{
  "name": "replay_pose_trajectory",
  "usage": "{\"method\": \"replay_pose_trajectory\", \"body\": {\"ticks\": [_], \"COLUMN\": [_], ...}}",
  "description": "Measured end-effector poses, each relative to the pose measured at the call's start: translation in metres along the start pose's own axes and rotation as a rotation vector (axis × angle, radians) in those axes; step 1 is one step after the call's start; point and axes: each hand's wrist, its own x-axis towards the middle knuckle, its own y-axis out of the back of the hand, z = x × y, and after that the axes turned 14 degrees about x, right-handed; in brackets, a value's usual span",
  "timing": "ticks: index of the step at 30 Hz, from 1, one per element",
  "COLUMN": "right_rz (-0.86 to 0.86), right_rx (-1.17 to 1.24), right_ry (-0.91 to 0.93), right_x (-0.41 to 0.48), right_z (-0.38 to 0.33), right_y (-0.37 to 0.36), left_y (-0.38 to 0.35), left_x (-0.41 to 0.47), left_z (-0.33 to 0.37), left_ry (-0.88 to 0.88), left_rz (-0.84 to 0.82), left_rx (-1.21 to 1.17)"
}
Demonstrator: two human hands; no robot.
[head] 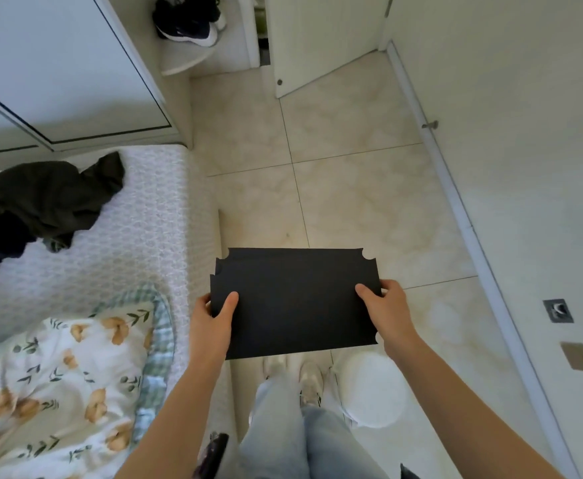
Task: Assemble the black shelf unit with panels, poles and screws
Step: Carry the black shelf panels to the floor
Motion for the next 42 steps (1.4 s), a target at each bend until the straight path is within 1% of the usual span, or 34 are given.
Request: {"method": "replay_pose_trajectory", "body": {"ticks": [5, 10, 18, 23, 30, 33, 37, 42], "right_rz": [0.04, 0.1, 0.17, 0.2, 0.266, 0.286, 0.29, 0.3], "right_rx": [0.026, 0.073, 0.15, 0.172, 0.217, 0.226, 0.206, 0.225], "right_ry": [-0.03, -0.043, -0.106, -0.186, -0.276, -0.315, -0.386, -0.485], "right_x": [0.032, 0.06, 0.102, 0.131, 0.176, 0.193, 0.221, 0.269], "right_z": [-0.026, -0.045, -0.044, -0.032, -0.006, 0.009, 0.041, 0.095], "right_y": [-0.025, -0.048, -0.071, -0.077, -0.073, -0.068, -0.061, -0.057], "left_y": [-0.002, -0.007, -0.026, -0.052, -0.099, -0.121, -0.156, -0.216], "left_x": [0.05, 0.101, 0.167, 0.2, 0.239, 0.254, 0.277, 0.314], "left_z": [0.042, 0.076, 0.106, 0.113, 0.115, 0.114, 0.104, 0.075], "left_ry": [-0.03, -0.066, -0.117, -0.148, -0.14, -0.141, -0.141, -0.172], "left_rz": [-0.02, -0.088, -0.15, -0.199, -0.3, -0.313, -0.328, -0.349], "left_rx": [0.045, 0.092, 0.158, 0.21, 0.262, 0.312, 0.412, 0.501]}}
